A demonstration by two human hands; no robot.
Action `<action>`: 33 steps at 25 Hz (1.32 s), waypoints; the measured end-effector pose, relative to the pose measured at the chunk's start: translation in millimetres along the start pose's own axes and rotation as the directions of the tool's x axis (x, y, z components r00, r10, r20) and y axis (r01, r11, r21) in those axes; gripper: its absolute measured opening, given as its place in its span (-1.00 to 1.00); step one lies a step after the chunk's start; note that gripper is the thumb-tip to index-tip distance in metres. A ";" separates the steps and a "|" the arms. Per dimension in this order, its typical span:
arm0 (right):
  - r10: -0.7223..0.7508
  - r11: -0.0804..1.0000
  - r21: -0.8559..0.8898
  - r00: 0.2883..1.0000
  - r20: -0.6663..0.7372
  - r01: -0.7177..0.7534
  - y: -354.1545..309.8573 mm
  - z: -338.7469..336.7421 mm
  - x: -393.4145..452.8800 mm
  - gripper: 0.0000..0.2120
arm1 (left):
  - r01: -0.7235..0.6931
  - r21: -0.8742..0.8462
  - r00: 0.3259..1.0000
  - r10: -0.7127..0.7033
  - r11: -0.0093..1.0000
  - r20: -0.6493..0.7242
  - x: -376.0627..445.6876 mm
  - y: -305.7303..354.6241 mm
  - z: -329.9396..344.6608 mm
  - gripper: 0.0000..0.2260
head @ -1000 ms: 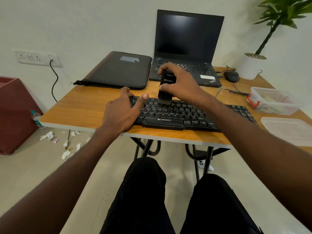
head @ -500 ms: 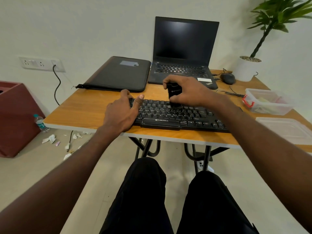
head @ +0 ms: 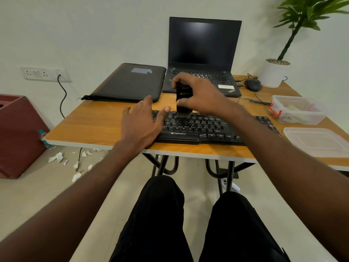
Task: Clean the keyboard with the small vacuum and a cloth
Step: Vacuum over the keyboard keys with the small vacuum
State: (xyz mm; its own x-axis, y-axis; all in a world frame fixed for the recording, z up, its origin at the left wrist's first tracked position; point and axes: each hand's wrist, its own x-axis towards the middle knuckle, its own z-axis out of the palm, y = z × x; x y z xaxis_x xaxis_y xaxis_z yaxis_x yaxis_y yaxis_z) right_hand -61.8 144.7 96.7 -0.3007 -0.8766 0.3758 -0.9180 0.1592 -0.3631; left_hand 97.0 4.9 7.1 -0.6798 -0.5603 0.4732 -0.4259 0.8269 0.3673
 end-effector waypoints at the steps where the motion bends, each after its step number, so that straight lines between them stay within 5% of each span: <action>1: -0.027 0.997 0.069 1.000 -0.001 0.027 -1.4 7.8 -3.3 -0.59 | -0.021 0.002 1.000 0.021 1.000 0.000 -0.7 8.7 3.6 -0.27; 4: 0.015 0.988 0.151 1.000 0.017 -0.018 13.3 5.7 -19.8 -0.60 | -0.048 0.040 0.999 0.047 0.998 0.027 -1.7 20.2 13.4 -0.33; 7: 0.108 0.994 -0.018 0.986 0.129 -0.106 35.7 -22.7 -26.2 -0.62 | -0.047 0.057 0.999 0.047 0.997 0.009 -1.4 16.1 14.9 -0.39; 9: 0.126 0.987 -0.109 0.989 0.074 -0.118 38.8 -25.6 -25.4 -0.62 | -0.045 0.054 0.999 0.045 0.998 0.005 -2.2 17.3 14.9 -0.42; 14: 0.146 0.966 0.226 0.987 -0.061 -0.129 33.0 1.4 -27.1 -0.64 | -0.032 0.047 0.999 0.034 0.998 -0.027 -2.7 16.2 17.0 -0.47; 20: 0.361 0.920 -0.143 0.931 -0.045 -0.364 63.2 -40.1 -38.4 -0.69 | -0.025 0.072 0.999 0.028 0.997 -0.040 -1.8 14.8 19.4 -0.48; 24: 0.192 0.978 0.096 0.978 -0.084 -0.184 50.2 -26.3 -47.5 -0.64 | -0.021 0.074 0.998 0.025 0.997 -0.053 -2.1 15.2 18.8 -0.49; 27: 0.204 0.976 -0.082 0.978 0.038 -0.200 58.6 -42.3 -52.1 -0.67 | -0.021 0.074 0.998 0.025 0.997 -0.058 -2.2 16.7 19.4 -0.50; 29: 0.228 0.960 -0.156 0.972 -0.051 -0.233 63.5 -46.5 -50.1 -0.65 | -0.020 0.077 0.998 0.024 0.997 -0.058 -2.9 15.6 18.6 -0.51; 33: 0.175 0.975 0.140 0.984 -0.010 -0.172 57.3 -38.1 -62.6 -0.65 | -0.020 0.074 0.997 0.025 0.997 -0.067 -2.0 14.8 18.3 -0.50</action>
State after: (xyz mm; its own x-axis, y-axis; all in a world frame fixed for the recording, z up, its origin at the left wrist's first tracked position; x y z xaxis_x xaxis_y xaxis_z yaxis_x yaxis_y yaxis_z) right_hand -105.4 226.0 84.8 -0.4594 -0.8307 0.3146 -0.8073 0.2428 -0.5379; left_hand 81.1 19.1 -3.1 -0.6487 -0.5414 0.5349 -0.4552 0.8392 0.2974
